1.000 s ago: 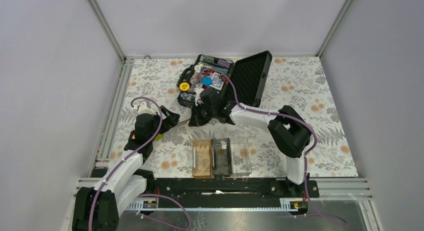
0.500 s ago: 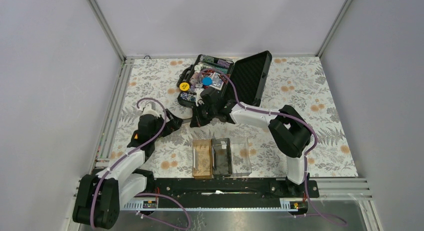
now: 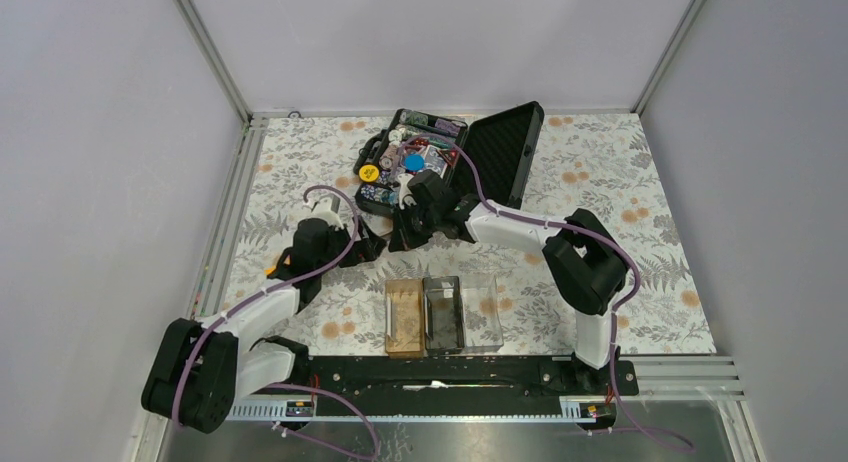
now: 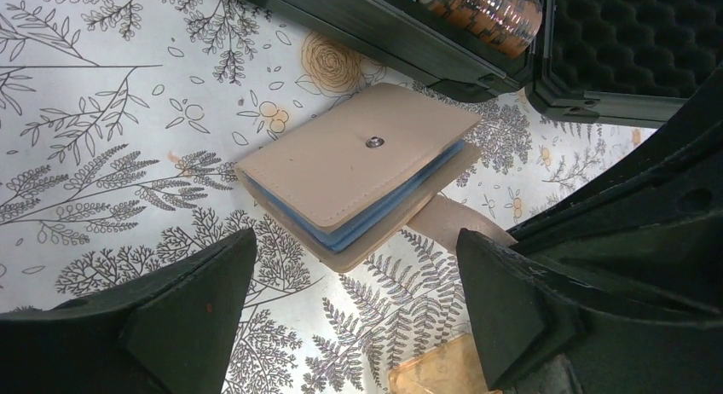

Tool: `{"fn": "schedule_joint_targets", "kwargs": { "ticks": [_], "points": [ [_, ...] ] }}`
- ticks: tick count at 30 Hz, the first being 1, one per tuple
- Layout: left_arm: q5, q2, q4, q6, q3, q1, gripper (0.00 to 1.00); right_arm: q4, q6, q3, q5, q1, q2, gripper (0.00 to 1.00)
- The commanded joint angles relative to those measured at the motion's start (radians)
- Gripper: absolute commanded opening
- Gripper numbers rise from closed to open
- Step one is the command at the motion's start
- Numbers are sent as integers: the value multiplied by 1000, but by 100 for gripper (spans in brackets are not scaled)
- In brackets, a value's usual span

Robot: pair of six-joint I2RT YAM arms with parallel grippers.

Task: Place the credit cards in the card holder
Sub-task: Open the card holder at the center of the board.

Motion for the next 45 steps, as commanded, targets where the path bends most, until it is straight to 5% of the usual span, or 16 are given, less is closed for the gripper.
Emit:
{"fn": "schedule_joint_targets", "kwargs": {
  "ticks": [1,14,31,45],
  "points": [
    [-51,26,15,63,56,-16,90,-3,-21,-7,-20,-17,-58,0],
    [-131,102,-23,90,130,-47,78,-22,-38,-16,-38,-30,-61,0],
    [-193,159,-28,172,178,-91,42,-45,-47,-16,-49,-42,-63,0],
    [-363,178,1,204,197,-143,46,-58,-52,-33,-53,-54,-77,0]
  ]
}}
